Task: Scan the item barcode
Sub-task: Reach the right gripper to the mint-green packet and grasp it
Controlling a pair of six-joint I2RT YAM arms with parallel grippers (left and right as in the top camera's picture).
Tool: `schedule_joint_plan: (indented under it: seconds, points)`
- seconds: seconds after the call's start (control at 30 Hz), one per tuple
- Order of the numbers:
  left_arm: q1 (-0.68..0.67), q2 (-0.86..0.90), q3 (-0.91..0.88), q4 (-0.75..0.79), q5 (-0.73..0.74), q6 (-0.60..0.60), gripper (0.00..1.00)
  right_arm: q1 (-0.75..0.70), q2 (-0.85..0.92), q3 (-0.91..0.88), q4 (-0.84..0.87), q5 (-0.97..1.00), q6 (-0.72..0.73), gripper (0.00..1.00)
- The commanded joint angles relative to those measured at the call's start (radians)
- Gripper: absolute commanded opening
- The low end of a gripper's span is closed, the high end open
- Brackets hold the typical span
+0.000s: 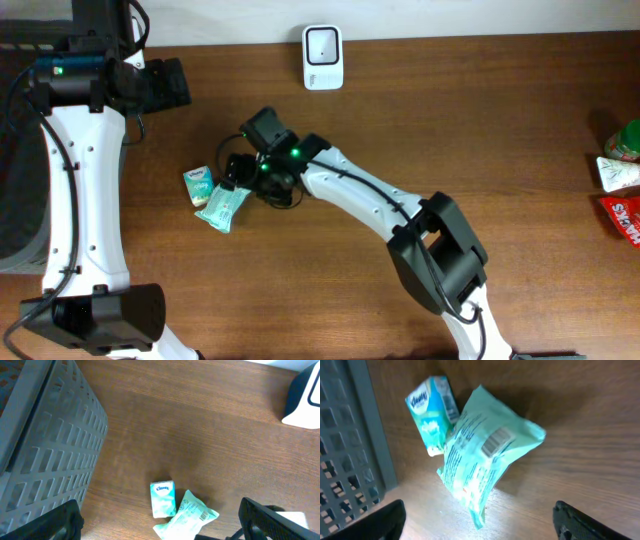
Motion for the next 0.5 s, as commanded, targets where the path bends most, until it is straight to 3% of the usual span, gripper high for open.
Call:
schedule_joint_plan:
  seconds: [0.0,0.1,0.27,0.4,0.47]
  points:
    - [-0.004,-0.002,0.014,-0.002,-0.007,-0.012,0.99,0.027,0.012,-0.014,0.027,0.043,0.034,0.81]
    - [-0.004,-0.002,0.014,-0.002,-0.007,-0.012,0.99,0.033,0.055,-0.017,0.056,0.043,0.092,0.71]
    - [-0.004,-0.002,0.014,-0.002,-0.007,-0.012,0.99,0.041,0.118,-0.017,0.053,0.04,0.117,0.65]
    - [-0.004,-0.002,0.014,-0.002,-0.007,-0.012,0.99,0.04,0.118,-0.017,0.057,0.048,0.103,0.47]
    - [-0.004,-0.002,0.014,-0.002,-0.007,-0.012,0.99,0.04,0.118,-0.017,0.087,0.046,0.095,0.48]
